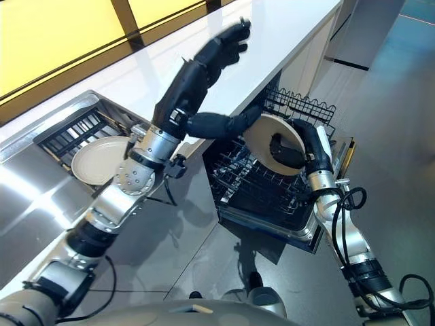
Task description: Pick up plates and place into dishwasher.
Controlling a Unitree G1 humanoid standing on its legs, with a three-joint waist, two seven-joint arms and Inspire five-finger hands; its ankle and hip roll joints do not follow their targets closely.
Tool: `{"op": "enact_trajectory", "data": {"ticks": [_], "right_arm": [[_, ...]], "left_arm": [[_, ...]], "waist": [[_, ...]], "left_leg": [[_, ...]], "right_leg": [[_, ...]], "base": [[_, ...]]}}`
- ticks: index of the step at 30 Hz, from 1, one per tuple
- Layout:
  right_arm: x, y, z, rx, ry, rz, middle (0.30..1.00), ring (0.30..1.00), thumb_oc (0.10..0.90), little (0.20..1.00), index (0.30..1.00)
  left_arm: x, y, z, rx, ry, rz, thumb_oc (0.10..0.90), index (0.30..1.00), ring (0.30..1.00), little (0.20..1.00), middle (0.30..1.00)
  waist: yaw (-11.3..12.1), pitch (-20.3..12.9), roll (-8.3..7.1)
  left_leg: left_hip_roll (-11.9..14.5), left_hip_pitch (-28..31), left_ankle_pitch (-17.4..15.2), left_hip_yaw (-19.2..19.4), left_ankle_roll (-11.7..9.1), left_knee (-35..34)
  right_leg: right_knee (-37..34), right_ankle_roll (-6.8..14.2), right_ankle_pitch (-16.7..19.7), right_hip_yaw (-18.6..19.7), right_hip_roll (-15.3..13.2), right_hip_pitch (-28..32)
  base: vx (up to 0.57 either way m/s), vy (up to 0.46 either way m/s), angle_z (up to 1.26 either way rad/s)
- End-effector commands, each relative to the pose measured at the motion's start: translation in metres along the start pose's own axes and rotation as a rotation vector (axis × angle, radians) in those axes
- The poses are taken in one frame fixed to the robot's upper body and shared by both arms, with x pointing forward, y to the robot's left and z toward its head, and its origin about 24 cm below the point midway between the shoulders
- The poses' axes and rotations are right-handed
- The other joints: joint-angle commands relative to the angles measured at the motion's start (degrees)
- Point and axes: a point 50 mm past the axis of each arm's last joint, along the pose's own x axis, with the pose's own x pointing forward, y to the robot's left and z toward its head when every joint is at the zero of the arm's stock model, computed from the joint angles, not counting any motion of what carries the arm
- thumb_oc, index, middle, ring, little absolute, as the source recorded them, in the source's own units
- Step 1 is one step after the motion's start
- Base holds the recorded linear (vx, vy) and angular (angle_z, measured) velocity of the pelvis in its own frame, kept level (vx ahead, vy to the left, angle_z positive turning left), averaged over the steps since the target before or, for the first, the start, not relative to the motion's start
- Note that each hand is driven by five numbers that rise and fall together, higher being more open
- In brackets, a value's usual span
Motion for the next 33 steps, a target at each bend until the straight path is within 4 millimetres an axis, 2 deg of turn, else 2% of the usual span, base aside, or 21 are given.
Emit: {"op": "enact_trajectory", "data": {"ticks": [1,4,7,11,12,18,20,23,28,33], "right_arm": [[0.022,-0.045,0.044,-0.101,-0.218,-0.192,0.3,0.3,0.1,0.2,0.3],[0.017,-0.053,0.032,-0.138,-0.162,-0.21,0.3,0.3,0.1,0.2,0.3],[0.013,-0.059,0.02,-0.163,-0.106,-0.201,0.3,0.3,0.1,0.2,0.3],[0.014,-0.062,0.013,-0.172,-0.074,-0.18,0.3,0.3,0.1,0.2,0.3],[0.016,-0.062,0.011,-0.158,-0.063,-0.166,0.3,0.3,0.1,0.2,0.3],[0.022,-0.059,0.001,-0.155,-0.014,-0.129,0.3,0.3,0.1,0.2,0.3],[0.026,-0.058,0.002,-0.15,-0.004,-0.115,0.3,0.3,0.1,0.2,0.3],[0.031,-0.054,0.002,-0.134,0.009,-0.089,0.3,0.3,0.1,0.2,0.3],[0.035,-0.048,-0.001,-0.132,0.041,-0.045,0.3,0.3,0.1,0.2,0.3],[0.04,-0.034,-0.017,-0.149,0.132,0.016,0.3,0.3,0.1,0.2,0.3]], "left_arm": [[0.001,0.053,0.029,0.247,-0.107,0.095,0.8,0.9,0.9,0.9,0.9],[-0.016,0.079,0.028,0.396,-0.042,0.137,0.8,0.9,0.9,0.9,0.9],[-0.041,0.117,0.024,0.594,0.081,0.221,0.8,0.9,0.9,0.9,0.9],[-0.058,0.155,0.023,0.768,0.197,0.335,0.8,0.9,0.9,0.9,0.9],[-0.064,0.171,0.025,0.84,0.234,0.389,0.8,0.9,0.9,0.9,0.9],[-0.088,0.225,0.028,0.964,0.372,0.633,0.8,0.9,0.9,0.9,0.9],[-0.094,0.236,0.028,0.966,0.393,0.684,0.8,0.9,0.9,0.9,0.9],[-0.099,0.24,0.016,0.868,0.463,0.672,0.8,0.9,0.9,0.9,0.9],[-0.103,0.234,0.0,0.76,0.512,0.636,0.8,0.9,0.9,0.9,0.9],[-0.096,0.217,-0.013,0.698,0.488,0.559,0.8,0.9,0.9,0.9,0.9]], "waist": [[3.0,-3.48,-0.83],[4.32,-3.6,-0.63],[5.53,-3.65,-0.32],[6.51,-3.69,0.14],[6.81,-3.73,0.31],[7.88,-3.86,0.77],[8.11,-3.8,0.91],[8.28,-3.61,1.08],[8.69,-3.33,1.15],[9.74,-2.87,1.12]], "left_leg": [[-4.08,0.16,-3.38,-3.56,1.79,0.36],[-4.2,-0.05,-3.15,-4.4,1.64,0.36],[-4.27,-0.21,-2.9,-5.24,1.49,0.36],[-4.2,-0.45,-2.57,-5.76,1.28,0.36],[-4.19,-0.57,-2.4,-5.97,1.22,0.36],[-4.09,-0.33,-2.87,-6.56,0.96,0.36],[-4.09,-0.31,-2.85,-6.66,0.95,0.36],[-4.06,-0.31,-2.87,-6.69,0.85,0.36],[-4.22,-0.3,-2.9,-7.29,0.87,0.36],[-4.49,-0.48,-2.79,-8.22,0.77,0.36]], "right_leg": [[0.27,2.79,-2.21,-3.55,1.1,3.44],[0.27,2.78,-2.34,-4.44,0.91,3.62],[0.27,2.73,-2.52,-5.5,0.67,3.89],[0.27,2.66,-2.71,-6.39,0.5,4.05],[0.27,2.61,-2.75,-6.68,0.44,4.06],[0.27,2.55,-3.66,-7.75,0.19,4.71],[0.27,2.45,-3.72,-7.96,0.1,4.77],[0.27,2.39,-3.85,-8.14,-0.03,4.86],[0.27,2.36,-3.99,-8.36,-0.18,5.04],[0.27,2.35,-4.0,-8.85,-0.45,5.14]], "base": [[0.03,-0.018,0.24],[0.02,-0.011,0.16],[0.01,0.005,0.27],[0.0,0.015,0.21],[0.0,0.01,0.17],[0.04,-0.002,0.12],[0.04,0.004,0.04],[0.04,0.005,0.02],[0.04,0.004,0.11],[0.07,0.003,0.06]]}}
